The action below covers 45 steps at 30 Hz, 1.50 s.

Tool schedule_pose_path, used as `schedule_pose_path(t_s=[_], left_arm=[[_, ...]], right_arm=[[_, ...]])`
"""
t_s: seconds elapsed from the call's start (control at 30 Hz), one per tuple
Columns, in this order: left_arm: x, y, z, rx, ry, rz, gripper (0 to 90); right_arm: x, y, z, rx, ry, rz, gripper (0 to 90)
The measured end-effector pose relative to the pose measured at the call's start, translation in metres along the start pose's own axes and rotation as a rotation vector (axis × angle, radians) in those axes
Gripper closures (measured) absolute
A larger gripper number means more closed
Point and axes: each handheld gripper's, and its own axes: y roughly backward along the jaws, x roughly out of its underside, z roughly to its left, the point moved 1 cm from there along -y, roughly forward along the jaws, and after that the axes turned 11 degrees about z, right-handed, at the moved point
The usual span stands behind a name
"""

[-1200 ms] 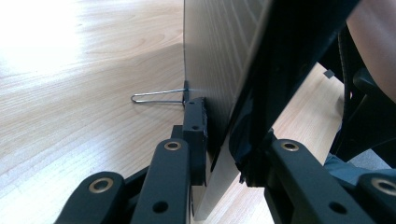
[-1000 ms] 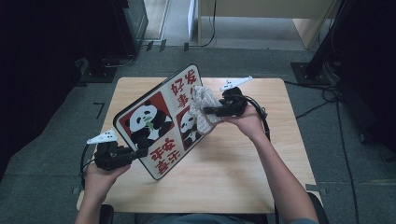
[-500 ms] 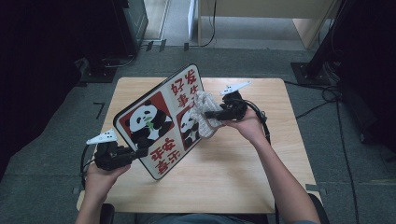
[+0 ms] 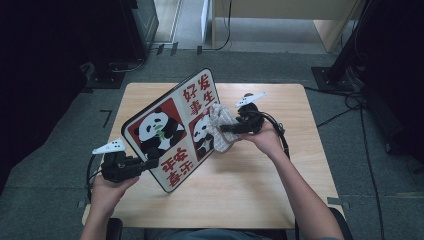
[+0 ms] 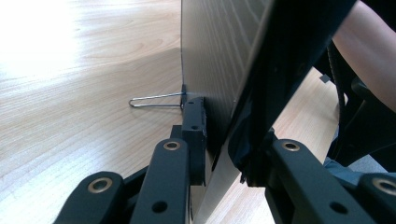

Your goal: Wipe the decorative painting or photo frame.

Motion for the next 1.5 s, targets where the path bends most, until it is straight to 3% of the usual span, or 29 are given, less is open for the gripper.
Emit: schedule_pose_path(t_s=[1.5], left_arm=[[0.0,0.0,-0.001,0.012,-0.015,0.009,74.6]], right_arm=[[0.045,-0.048,-0.013,-0.003,-0.065,0.148,63.1]])
